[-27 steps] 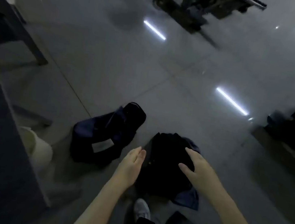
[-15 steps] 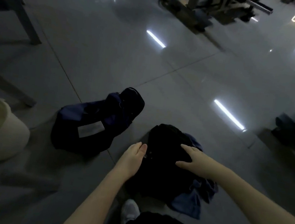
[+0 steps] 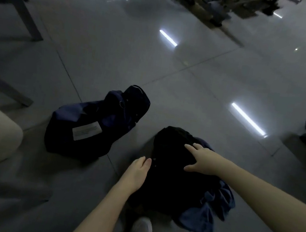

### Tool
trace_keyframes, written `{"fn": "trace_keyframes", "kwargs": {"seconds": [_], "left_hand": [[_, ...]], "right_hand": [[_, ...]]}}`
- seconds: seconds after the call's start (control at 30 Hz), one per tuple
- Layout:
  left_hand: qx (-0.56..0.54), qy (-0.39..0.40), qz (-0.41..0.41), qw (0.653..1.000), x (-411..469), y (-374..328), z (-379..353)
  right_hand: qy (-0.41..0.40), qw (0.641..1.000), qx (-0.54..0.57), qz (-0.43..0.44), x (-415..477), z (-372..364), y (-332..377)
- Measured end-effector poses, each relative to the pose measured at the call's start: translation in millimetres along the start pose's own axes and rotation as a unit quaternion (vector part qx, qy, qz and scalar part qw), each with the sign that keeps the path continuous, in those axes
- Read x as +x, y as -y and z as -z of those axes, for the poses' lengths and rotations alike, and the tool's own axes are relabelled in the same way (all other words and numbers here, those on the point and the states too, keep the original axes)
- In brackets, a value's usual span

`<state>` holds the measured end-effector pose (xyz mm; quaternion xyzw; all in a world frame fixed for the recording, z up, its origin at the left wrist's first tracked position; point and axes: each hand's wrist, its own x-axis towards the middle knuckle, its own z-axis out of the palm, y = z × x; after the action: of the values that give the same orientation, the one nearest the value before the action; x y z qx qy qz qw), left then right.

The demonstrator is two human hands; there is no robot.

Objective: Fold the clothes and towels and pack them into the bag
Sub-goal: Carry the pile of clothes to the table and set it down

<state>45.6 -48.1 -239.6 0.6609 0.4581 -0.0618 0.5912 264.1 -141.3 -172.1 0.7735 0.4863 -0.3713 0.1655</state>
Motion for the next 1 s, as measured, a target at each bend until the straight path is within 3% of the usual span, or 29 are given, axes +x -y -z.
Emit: {"fn": "trace_keyframes", "kwargs": {"seconds": [0.17, 0.3, 0.53, 0.73, 1.0], "left_hand": [[-0.022, 0.022, 0.079, 0.996, 53, 23, -30], [-0.056, 0.047, 0.138, 0.988, 81, 43, -53], [-0.115, -0.005, 0.245, 0.963, 114, 63, -89], [-0.233, -0.063, 0.153, 0.958, 137, 54, -100], [-0.166, -0.022, 0.09, 0.982, 169, 46, -128]], "right_hand": [[0.043, 0.997, 0.056, -0.01, 56, -23, -32], [0.031, 0.993, 0.111, -0.038, 90, -57, -48], [0.016, 0.965, 0.234, -0.115, 137, -103, -69], [-0.043, 0.932, 0.339, -0.123, 170, -131, -56], [-0.098, 0.888, 0.442, -0.078, 178, -148, -53]]}}
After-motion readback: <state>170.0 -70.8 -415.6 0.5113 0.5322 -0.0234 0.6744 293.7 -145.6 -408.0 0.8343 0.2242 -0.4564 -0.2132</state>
